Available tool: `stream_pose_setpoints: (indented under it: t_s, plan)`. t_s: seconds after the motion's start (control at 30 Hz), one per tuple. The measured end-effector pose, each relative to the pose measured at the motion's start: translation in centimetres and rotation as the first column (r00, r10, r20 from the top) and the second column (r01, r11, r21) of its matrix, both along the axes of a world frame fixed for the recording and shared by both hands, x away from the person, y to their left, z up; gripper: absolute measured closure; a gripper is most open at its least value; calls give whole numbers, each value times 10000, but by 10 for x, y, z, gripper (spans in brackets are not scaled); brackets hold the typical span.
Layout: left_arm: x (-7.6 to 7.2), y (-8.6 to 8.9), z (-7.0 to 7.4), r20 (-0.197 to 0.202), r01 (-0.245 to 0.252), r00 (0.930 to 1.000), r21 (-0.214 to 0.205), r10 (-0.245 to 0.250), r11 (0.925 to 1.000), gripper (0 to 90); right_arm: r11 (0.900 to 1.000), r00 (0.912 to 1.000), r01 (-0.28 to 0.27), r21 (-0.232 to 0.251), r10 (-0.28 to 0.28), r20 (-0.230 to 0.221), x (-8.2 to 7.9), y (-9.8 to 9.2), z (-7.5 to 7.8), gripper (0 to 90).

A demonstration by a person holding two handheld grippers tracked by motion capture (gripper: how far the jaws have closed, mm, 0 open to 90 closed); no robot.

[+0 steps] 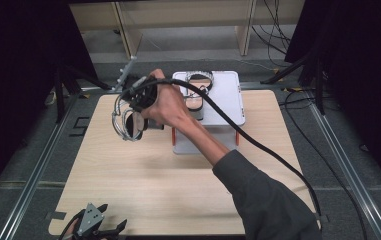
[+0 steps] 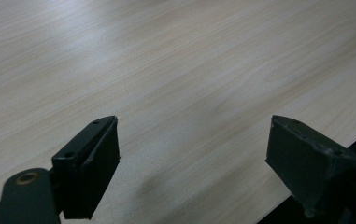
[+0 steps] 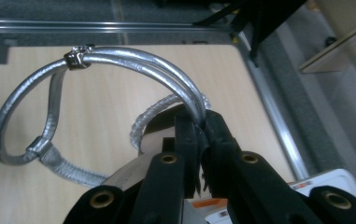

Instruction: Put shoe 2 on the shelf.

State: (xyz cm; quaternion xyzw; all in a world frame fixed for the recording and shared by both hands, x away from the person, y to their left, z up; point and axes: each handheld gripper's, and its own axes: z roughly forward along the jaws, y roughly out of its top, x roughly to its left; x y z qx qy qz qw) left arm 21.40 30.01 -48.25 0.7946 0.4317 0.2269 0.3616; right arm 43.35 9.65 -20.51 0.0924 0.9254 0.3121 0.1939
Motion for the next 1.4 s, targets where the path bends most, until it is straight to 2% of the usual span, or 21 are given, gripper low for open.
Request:
stream_pose_setpoints:
  t_s: [0.07,0.2,0.27,0.3,0.37,0.4,0.53,0.67,0.7,0.73,0.8,0.83,0.87,0.9,0.93,0.97,1.03,1.23,1.33,1.37,1.4]
  plan:
    - [0,0,0,-11,42,10000,93,-41,9999,167,9997,9997,185,126,-187,148,7,-1,10,864]
    - [-1,-1,0,-12,42,10000,21,-42,10000,167,9978,9976,605,256,-614,333,23,-5,26,865]
    - [0,-1,0,33,20,10000,24,-20,10000,167,9959,9950,849,300,-863,496,31,-8,34,865]
    - [0,-1,0,33,22,10000,13,-23,10000,167,9951,9924,969,189,-980,745,35,-10,38,865]
    - [-1,-1,0,25,30,10000,8,-30,10000,167,9915,9883,1254,352,-1280,826,42,-15,46,866]
    - [-1,-1,0,25,25,10000,3,-25,10000,167,9882,9864,1409,592,-1453,763,44,-17,49,866]
    - [-1,-1,0,35,29,10000,-8,-29,10000,167,9763,9751,2014,786,-2075,787,55,-29,63,868]
    - [-1,-1,0,36,29,10000,4,-29,10000,167,9614,9597,2560,1007,-2653,931,63,-43,77,872]
    - [-1,-1,0,36,25,10000,4,-25,10000,167,9585,9577,2662,1024,-2750,847,65,-47,80,874]
    - [-1,-1,0,38,26,10000,5,-26,10000,167,9527,9507,2833,1103,-2941,986,68,-51,82,876]
    - [-1,-1,0,56,28,10000,33,-28,10000,167,9419,9413,3123,1241,-3244,934,73,-60,87,877]
    - [-1,-1,0,54,28,10000,39,-28,10000,167,9424,9399,3095,1267,-3234,1099,76,-65,90,878]
    - [-1,-1,0,49,21,10000,42,-21,10000,167,9302,9307,3387,1414,-3533,950,79,-71,92,878]
    - [-1,-1,0,58,24,10000,32,-25,10000,167,9263,9268,3481,1442,-3632,960,80,-75,94,878]
    - [-2,-1,0,68,24,10000,7,-24,10000,167,9302,9250,3408,1364,-3577,1283,83,-80,96,878]
    - [-2,-1,0,36,13,10000,-42,-13,10000,167,9214,9186,3605,1452,-3777,1163,84,-85,97,878]
    - [-2,-1,0,25,34,10000,-5,-34,10000,167,9147,9098,3755,1496,-3946,1290,90,-96,99,879]
    - [-2,0,0,1,41,10000,87,-41,10000,167,8801,8763,4451,1654,-4661,1216,104,-130,101,879]
    - [-2,-1,0,-3,64,10000,101,-64,9999,167,8578,8545,4840,1730,-5059,1176,109,-146,102,879]
    - [-2,-1,0,7,69,10000,126,-69,9999,167,8556,8520,4883,1718,-5100,1182,110,-150,103,879]
    - [-2,0,1,-4,60,10000,135,-60,9999,167,8495,8458,4989,1717,-5204,1173,112,-154,103,879]
